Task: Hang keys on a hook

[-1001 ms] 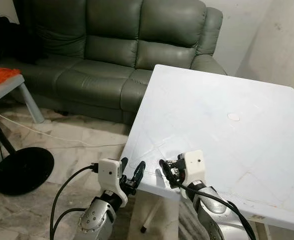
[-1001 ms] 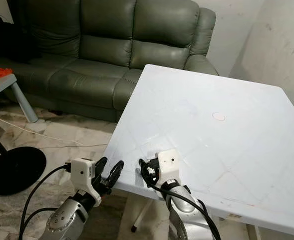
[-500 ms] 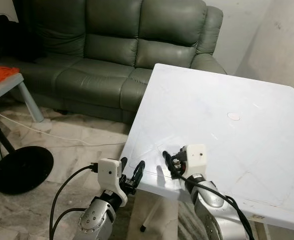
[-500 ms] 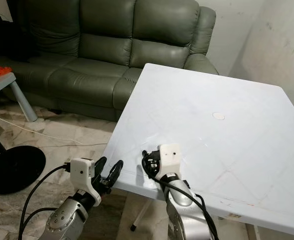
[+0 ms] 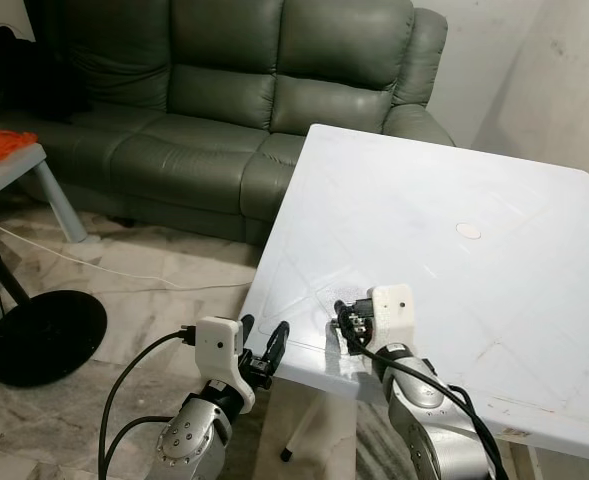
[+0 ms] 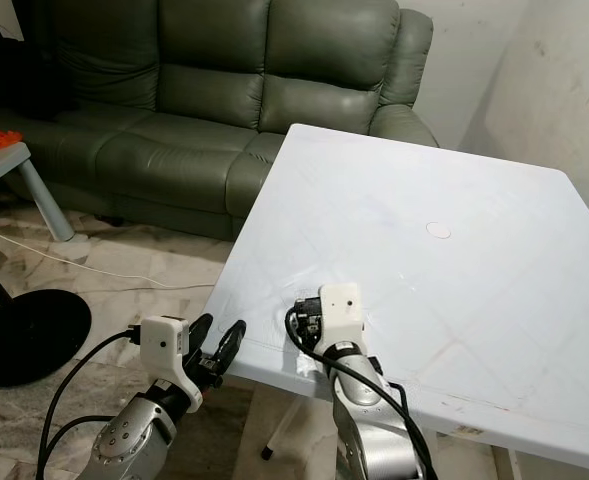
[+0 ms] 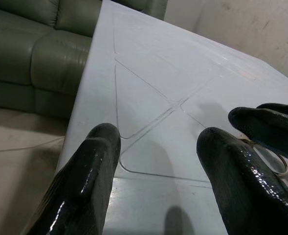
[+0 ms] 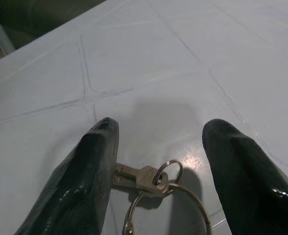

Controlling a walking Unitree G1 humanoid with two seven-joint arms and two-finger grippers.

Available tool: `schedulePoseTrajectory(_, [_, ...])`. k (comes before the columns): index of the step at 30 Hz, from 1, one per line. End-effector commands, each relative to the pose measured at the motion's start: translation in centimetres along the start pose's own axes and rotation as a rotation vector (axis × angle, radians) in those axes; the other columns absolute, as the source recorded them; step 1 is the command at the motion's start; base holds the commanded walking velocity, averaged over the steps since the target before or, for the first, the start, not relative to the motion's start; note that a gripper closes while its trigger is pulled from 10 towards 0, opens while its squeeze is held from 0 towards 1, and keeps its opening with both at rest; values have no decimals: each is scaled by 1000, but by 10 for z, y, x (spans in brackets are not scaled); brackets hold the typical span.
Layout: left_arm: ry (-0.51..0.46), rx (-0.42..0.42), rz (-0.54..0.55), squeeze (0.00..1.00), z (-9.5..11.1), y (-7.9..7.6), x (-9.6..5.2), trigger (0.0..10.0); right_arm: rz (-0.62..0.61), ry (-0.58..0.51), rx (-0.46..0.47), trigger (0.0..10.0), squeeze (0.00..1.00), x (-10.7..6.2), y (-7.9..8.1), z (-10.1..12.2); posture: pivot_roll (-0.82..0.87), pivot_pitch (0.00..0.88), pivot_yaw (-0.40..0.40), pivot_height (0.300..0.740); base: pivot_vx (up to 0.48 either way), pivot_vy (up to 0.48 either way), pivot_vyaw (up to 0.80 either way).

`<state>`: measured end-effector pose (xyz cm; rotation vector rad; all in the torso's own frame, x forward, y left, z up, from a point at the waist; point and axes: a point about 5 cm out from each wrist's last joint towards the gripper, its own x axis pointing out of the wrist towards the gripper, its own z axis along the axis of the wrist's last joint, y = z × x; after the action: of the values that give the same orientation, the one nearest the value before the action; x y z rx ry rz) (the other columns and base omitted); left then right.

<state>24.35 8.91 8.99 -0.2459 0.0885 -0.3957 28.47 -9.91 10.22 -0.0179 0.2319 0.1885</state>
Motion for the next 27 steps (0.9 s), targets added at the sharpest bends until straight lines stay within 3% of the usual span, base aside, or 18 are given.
schedulePoseTrajectory(1, [-13, -6, -5, 0, 4, -4, 2, 10000, 5, 33, -5, 10000, 0, 0, 1, -5, 4, 95, -99, 740, 0, 0, 0])
schedulePoseTrajectory(2, [-14, -7, -5, 0, 4, -4, 2, 10000, 5, 33, -3, 10000, 0, 0, 1, -5, 2, 95, -97, 740, 0, 0, 0])
schedulePoseTrajectory(4, [-14, -7, -5, 0, 5, -4, 2, 10000, -2, 56, 10, 8510, 0, 0, 0, -7, 0, 96, -96, 740, 0, 0, 0])
schedulePoseTrajectory(6, [-14, -7, -5, 0, 5, -4, 3, 10000, -4, 62, 12, 8510, 0, 0, 0, -7, 0, 98, -97, 740, 0, 0, 0])
schedulePoseTrajectory(7, [-14, -8, -5, 0, 5, -4, 3, 10000, -10, 66, 14, 706, 0, -1, -1, -8, -1, 98, -96, 740, 0, 0, 0])
schedulePoseTrajectory(9, [-14, -8, -4, 0, 5, -4, 3, 10000, -13, 75, 18, 784, 0, -1, -2, -10, -1, 99, -97, 740, 0, 0, 0])
schedulePoseTrajectory(12, [-16, -7, -3, 0, 5, -4, 4, 10000, -13, 73, 11, 0, 0, -2, -3, -10, -1, 99, -97, 740, 0, 0, 0])
schedulePoseTrajectory(27, [-24, -13, 2, 0, 6, -5, 5, 10000, 0, 71, 17, 0, 0, -3, -3, -10, -4, 99, -101, 740, 0, 0, 0])
